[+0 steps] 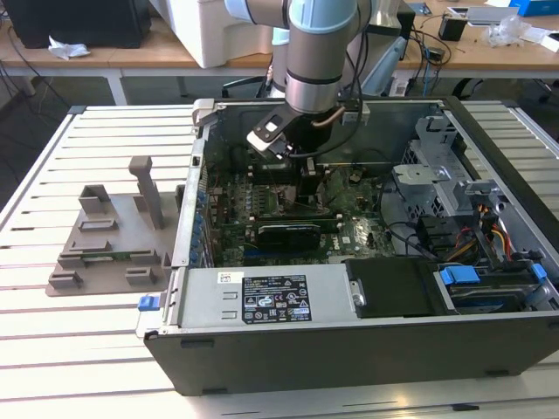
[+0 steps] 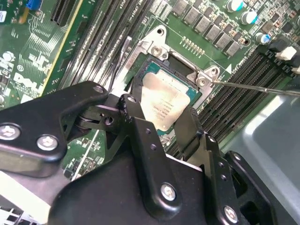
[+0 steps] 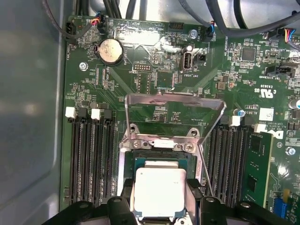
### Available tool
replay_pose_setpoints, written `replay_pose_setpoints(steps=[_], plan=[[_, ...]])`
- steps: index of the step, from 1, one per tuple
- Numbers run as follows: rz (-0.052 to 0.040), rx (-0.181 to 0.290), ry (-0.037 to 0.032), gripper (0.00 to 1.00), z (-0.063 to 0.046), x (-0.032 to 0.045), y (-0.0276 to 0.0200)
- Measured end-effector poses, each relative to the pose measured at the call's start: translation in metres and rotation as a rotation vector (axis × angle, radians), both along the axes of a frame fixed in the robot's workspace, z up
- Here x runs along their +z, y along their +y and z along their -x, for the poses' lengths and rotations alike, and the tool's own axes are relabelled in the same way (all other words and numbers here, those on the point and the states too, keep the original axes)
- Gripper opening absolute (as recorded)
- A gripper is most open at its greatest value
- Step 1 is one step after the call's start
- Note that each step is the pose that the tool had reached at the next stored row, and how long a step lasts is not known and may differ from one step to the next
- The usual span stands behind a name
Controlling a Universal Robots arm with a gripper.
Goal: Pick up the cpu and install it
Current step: 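Place the cpu into insertion slot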
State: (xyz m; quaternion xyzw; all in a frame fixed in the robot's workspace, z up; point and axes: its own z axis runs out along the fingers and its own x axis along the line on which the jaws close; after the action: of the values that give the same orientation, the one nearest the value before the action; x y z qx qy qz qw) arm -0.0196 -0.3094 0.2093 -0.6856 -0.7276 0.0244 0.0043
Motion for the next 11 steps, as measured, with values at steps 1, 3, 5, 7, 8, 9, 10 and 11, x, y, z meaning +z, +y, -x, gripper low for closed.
replay_pose_setpoints(steps=[1,3,5,7,8,9,10,11], plan=[[0.0001,0.0,0.0,0.53,-0.0001,-0.0003,0.0],[0.0004,0.0,0.0002,0.53,-0.0001,-0.0022,0.0],[0.0004,0.0,0.0004,0.53,-0.0001,-0.0041,0.0],[0.0004,0.0,0.0005,0.53,-0.0001,-0.0051,0.0],[0.0006,0.0,0.0006,0.53,-0.0001,-0.0054,0.0],[0.0005,0.0,0.0006,0.53,-0.0002,-0.0055,0.0],[0.0001,0.0,0.0003,0.53,-0.0002,-0.004,0.0001],[0.0002,0.0,0.0004,0.53,-0.0002,0.0012,0.0001]])
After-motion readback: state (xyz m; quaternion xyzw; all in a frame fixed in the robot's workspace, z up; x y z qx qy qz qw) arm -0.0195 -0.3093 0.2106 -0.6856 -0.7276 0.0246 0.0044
